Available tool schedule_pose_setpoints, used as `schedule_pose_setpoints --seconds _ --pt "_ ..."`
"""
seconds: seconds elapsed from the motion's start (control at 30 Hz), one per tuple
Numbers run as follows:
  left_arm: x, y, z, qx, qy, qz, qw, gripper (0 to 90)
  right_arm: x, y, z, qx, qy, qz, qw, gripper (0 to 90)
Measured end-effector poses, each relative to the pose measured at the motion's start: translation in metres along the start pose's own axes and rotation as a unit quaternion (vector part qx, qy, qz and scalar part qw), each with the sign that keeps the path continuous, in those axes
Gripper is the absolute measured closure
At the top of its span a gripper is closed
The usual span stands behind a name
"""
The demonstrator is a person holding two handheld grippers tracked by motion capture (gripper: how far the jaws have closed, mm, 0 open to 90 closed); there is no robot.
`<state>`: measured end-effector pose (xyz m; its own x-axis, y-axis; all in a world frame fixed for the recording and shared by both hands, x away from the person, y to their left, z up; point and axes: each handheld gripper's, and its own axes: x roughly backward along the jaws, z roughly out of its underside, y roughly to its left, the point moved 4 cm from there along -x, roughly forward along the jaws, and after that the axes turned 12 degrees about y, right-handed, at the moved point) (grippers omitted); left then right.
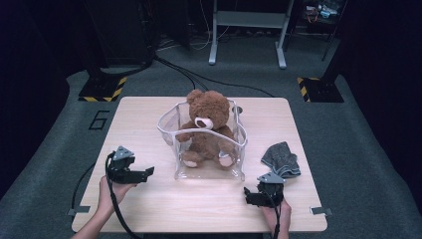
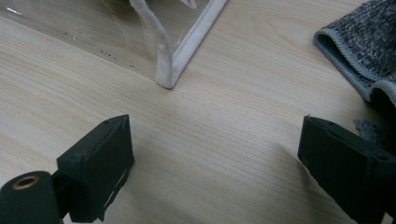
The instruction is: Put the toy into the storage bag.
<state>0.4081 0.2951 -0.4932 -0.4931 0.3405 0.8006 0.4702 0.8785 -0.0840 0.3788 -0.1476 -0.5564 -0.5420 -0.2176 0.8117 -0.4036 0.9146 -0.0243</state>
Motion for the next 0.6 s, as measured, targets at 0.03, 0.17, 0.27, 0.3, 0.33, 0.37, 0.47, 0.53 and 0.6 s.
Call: schedule_pose_setpoints --seconds 0.03,0.17,0.27,0.3,0.33,0.37,0.47,0.53,0.6 --pt "-0.005 0.002 0.006 0.003 0.006 0.0 1.0 9.6 0.0 0.0 0.0 -0.001 0.0 -0.001 1.0 9.5" --pt "-0.021 0.011 0.023 -0.005 0.027 -0.012 0.9996 8.1 0.0 0.0 0.0 -0.001 0.0 -0.002 1.0 9.7" --pt "-0.029 0.013 0.032 -0.018 0.035 -0.023 0.999 7.9 0.0 0.0 0.0 -0.001 0.0 -0.004 1.0 9.8" --pt "-0.032 0.014 0.034 -0.023 0.035 -0.025 0.9988 7.6 0.0 -0.001 0.0 0.002 0.001 -0.002 1.0 9.8" --pt "-0.034 0.012 0.036 -0.018 0.03 -0.027 0.999 7.5 0.0 0.0 0.0 -0.003 0.0 -0.003 1.0 9.7" --pt "-0.035 0.013 0.039 -0.034 0.041 -0.031 0.9981 7.4 0.0 0.0 0.0 -0.002 0.0 -0.004 1.0 9.8" --pt "-0.045 0.011 0.044 -0.023 0.027 -0.029 0.999 7.4 0.0 -0.001 0.0 -0.004 0.002 -0.006 1.0 9.7" --pt "-0.047 0.011 0.045 -0.029 0.013 -0.035 0.9989 6.5 -0.001 -0.001 0.0 -0.005 0.003 -0.009 0.9999 9.7" --pt "-0.047 0.012 0.045 -0.031 0.011 -0.039 0.9987 6.5 -0.001 -0.001 0.0 -0.005 0.003 -0.009 0.9999 9.7"
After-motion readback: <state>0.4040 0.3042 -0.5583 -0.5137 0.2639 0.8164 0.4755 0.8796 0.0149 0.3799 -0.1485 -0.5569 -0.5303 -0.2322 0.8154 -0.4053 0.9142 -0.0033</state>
